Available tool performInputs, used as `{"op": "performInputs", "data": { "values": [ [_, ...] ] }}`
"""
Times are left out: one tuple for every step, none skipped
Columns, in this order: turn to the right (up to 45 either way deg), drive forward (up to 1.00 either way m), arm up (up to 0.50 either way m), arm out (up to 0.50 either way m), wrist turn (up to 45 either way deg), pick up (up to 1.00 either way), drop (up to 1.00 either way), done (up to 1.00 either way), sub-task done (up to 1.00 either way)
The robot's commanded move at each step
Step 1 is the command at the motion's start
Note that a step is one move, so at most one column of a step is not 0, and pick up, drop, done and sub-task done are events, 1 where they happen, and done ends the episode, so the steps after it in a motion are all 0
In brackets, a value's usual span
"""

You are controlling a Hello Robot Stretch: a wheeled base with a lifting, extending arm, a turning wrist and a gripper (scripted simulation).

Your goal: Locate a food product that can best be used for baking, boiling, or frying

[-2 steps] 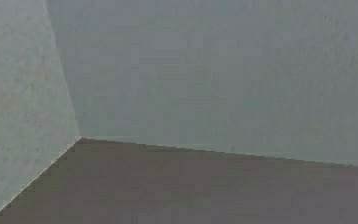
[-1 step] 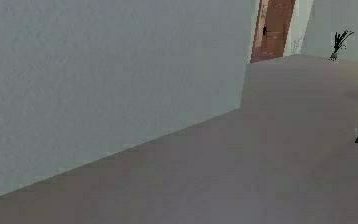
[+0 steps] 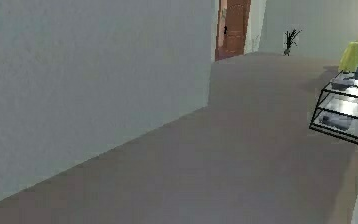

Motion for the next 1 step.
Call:
{"op": "performInputs", "data": {
  "values": [
    [0.0,0.45,0.0,0.0,0.0,0.0,0.0,0.0,0.0]
  ]
}}
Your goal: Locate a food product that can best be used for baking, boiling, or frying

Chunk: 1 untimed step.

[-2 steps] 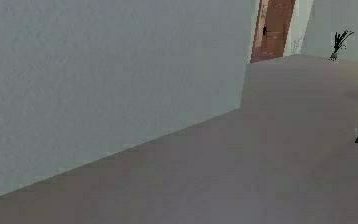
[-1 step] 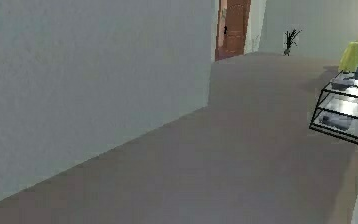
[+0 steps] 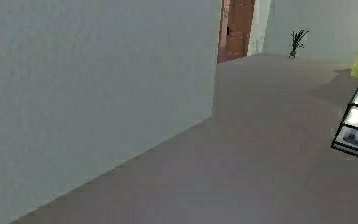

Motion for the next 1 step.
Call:
{"op": "performInputs", "data": {
  "values": [
    [21.0,0.0,0.0,0.0,0.0,0.0,0.0,0.0,0.0]
  ]
}}
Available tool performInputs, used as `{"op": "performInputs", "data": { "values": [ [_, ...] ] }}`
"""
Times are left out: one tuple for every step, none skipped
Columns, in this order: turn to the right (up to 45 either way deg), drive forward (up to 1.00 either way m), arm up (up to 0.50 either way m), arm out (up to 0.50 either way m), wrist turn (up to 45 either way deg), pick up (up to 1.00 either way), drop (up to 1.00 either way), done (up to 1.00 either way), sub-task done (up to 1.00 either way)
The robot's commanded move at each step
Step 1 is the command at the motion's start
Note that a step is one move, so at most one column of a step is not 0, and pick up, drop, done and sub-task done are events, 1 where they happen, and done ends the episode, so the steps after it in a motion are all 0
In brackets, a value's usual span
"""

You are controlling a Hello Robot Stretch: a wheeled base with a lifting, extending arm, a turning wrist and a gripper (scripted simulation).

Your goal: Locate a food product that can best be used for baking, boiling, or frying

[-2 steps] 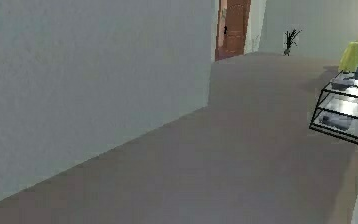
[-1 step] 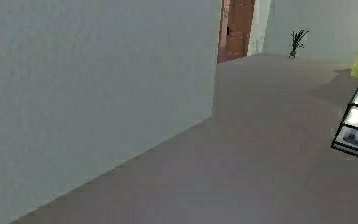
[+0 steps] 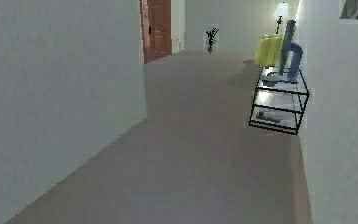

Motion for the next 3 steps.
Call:
{"op": "performInputs", "data": {
  "values": [
    [0.0,1.0,0.0,0.0,0.0,0.0,0.0,0.0,0.0],
    [0.0,1.0,0.0,0.0,0.0,0.0,0.0,0.0,0.0],
    [6.0,0.0,0.0,0.0,0.0,0.0,0.0,0.0,0.0]
  ]
}}
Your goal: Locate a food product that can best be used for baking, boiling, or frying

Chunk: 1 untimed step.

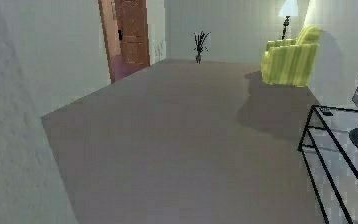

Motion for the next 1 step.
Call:
{"op": "performInputs", "data": {
  "values": [
    [0.0,0.7,0.0,0.0,0.0,0.0,0.0,0.0,0.0]
  ]
}}
